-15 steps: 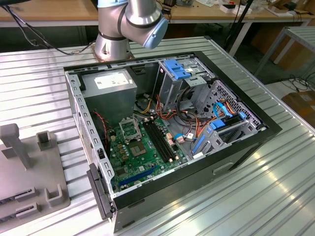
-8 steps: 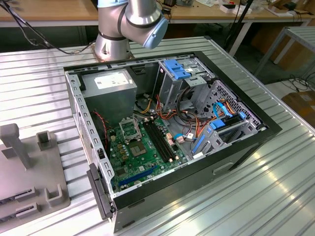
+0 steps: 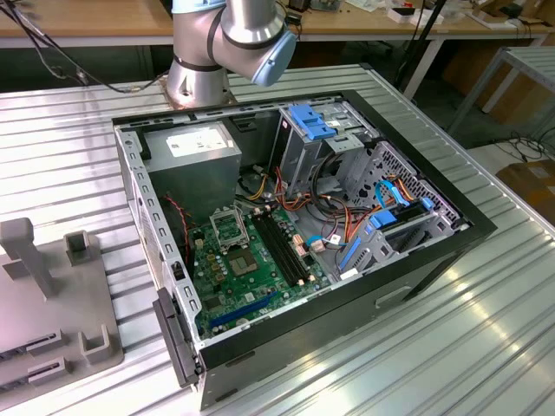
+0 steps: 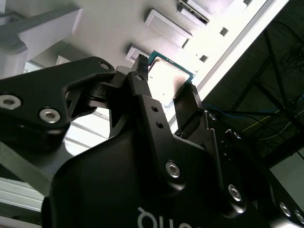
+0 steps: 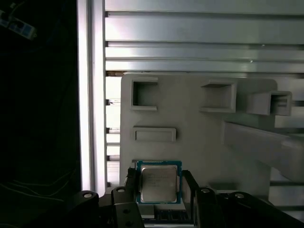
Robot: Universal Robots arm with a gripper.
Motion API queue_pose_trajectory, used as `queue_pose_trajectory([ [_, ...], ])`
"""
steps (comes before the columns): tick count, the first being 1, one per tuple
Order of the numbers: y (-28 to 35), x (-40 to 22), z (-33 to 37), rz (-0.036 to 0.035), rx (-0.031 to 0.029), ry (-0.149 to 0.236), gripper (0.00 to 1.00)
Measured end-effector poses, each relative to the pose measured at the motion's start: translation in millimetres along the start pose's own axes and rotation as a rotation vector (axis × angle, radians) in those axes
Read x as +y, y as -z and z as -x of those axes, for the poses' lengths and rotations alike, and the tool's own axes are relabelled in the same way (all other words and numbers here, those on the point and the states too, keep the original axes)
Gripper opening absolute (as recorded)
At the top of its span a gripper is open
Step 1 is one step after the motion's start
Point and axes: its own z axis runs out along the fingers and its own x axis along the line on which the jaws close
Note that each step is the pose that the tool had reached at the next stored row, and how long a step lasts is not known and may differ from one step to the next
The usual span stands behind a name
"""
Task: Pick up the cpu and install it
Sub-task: 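Pick up the cpu and move it towards the insertion slot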
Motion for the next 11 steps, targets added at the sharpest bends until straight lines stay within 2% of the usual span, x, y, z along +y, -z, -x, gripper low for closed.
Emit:
queue_pose_trajectory([
  [11, 10.8, -0.3, 0.1, 0.0000, 0.0023, 0.000, 0.47],
])
